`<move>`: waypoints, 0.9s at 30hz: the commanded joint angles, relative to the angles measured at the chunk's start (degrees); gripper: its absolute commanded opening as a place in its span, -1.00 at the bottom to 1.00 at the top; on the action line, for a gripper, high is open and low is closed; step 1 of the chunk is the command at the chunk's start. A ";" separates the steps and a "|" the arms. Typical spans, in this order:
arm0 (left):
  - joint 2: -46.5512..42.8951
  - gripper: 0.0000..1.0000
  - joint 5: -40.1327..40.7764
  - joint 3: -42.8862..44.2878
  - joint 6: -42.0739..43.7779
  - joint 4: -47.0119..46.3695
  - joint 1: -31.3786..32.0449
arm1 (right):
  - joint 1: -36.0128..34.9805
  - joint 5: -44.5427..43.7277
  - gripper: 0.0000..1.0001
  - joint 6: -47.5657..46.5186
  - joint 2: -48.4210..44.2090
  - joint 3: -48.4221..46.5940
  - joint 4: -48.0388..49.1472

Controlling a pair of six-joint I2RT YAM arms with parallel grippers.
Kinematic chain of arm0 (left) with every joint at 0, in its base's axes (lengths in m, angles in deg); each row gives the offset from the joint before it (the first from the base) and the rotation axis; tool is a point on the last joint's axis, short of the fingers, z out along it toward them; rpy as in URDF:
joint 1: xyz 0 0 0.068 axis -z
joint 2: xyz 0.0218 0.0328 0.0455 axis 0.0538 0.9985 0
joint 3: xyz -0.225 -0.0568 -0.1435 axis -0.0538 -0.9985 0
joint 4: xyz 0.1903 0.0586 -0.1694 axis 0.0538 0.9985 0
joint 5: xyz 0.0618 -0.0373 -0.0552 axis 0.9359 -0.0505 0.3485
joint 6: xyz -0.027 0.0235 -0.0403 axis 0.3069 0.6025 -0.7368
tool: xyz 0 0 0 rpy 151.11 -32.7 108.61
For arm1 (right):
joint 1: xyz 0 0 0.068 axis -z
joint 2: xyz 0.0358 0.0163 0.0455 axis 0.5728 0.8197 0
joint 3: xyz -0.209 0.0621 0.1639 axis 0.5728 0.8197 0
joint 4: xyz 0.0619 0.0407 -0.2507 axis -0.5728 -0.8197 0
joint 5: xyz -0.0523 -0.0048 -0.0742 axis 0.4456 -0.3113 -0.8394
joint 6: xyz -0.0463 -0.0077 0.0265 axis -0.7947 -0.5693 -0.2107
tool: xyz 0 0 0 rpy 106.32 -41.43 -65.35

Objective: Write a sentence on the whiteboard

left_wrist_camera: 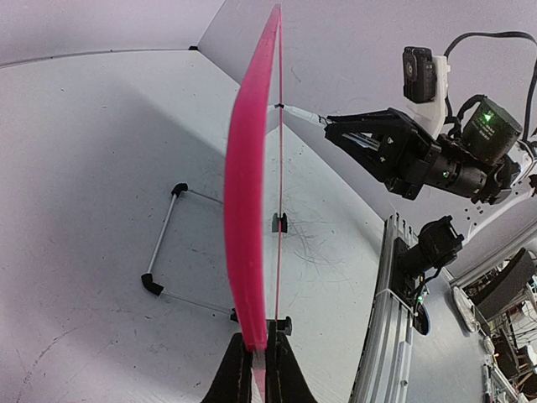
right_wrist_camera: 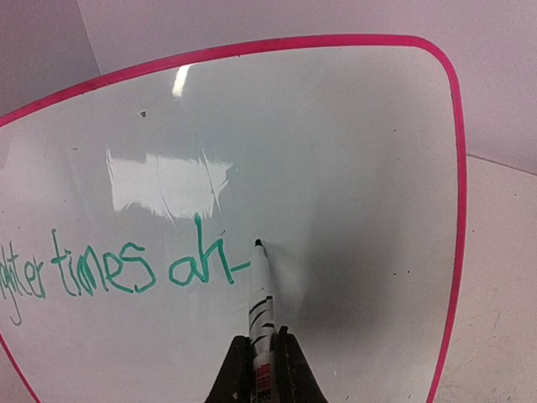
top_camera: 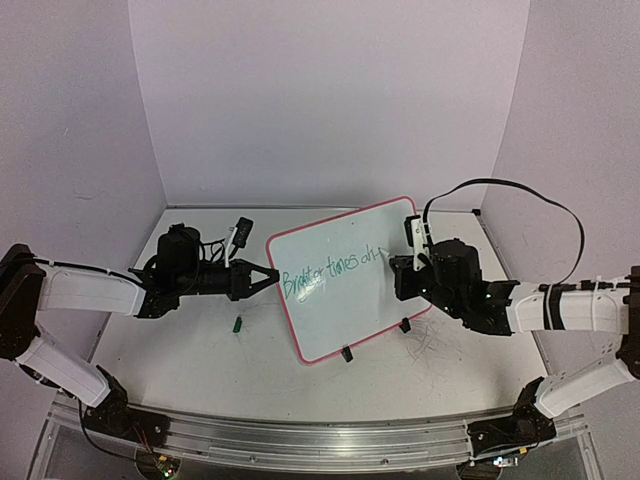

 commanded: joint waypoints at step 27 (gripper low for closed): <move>-0.72 -1.00 1.12 1.16 1.79 1.74 -0.28 | 0.40 3.06 -1.00 1.90 -2.35 2.28 -2.80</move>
